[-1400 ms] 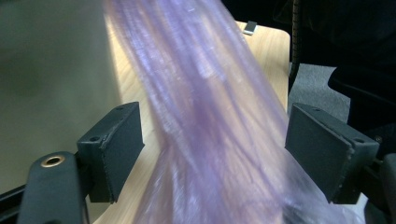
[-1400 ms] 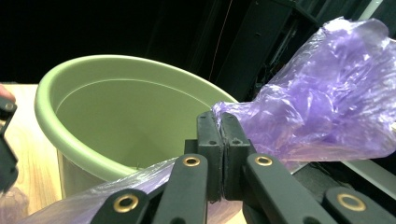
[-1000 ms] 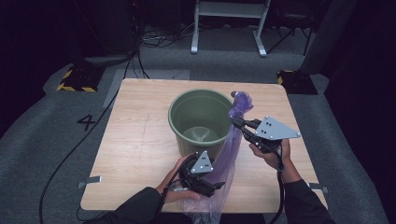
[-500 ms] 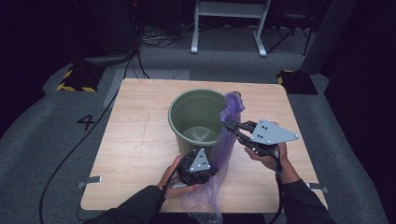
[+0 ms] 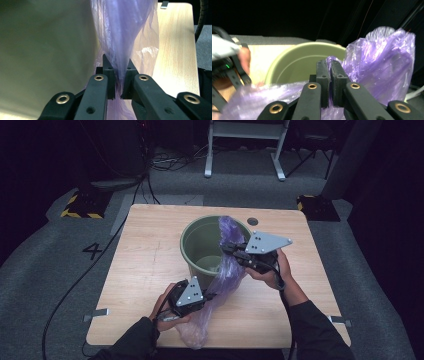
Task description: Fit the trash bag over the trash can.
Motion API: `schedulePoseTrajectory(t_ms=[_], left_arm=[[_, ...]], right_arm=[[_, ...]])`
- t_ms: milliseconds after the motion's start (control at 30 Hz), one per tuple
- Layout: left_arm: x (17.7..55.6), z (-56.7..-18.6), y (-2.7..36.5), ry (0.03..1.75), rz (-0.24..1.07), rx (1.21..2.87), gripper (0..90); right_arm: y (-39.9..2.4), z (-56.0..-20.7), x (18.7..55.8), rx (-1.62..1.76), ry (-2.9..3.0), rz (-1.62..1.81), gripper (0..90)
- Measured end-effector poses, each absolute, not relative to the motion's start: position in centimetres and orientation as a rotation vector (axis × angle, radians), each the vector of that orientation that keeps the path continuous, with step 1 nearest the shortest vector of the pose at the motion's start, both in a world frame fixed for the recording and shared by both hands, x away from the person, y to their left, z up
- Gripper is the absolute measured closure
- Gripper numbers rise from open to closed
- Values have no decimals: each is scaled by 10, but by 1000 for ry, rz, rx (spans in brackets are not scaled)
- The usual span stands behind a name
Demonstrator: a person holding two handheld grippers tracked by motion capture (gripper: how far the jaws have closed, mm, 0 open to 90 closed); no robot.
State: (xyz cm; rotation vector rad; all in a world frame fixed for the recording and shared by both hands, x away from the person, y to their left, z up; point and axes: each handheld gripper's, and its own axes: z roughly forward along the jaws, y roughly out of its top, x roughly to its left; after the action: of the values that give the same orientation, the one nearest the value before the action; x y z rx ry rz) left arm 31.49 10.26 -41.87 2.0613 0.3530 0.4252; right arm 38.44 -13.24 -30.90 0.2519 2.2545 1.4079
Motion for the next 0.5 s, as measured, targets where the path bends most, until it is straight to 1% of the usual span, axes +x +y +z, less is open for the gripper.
schedulePoseTrajectory(t_ms=[200,300,367,433,467,500], left_arm=[[314,-412,109,338,428,2040,848],[314,-411,108,331,433,2036,843],[313,-410,108,325,434,2029,842],[312,-410,108,320,441,2024,846],[312,-410,108,320,441,2024,848],[312,-409,110,323,441,2018,849]], right_arm=[[-118,-308,408,324,2411,1337,859],[-110,-308,414,360,2434,1288,809],[-105,-308,416,367,2455,1262,754],[-100,-309,416,383,2458,1211,644],[-100,-309,416,383,2458,1211,644],[-99,-310,418,416,2443,1186,555]])
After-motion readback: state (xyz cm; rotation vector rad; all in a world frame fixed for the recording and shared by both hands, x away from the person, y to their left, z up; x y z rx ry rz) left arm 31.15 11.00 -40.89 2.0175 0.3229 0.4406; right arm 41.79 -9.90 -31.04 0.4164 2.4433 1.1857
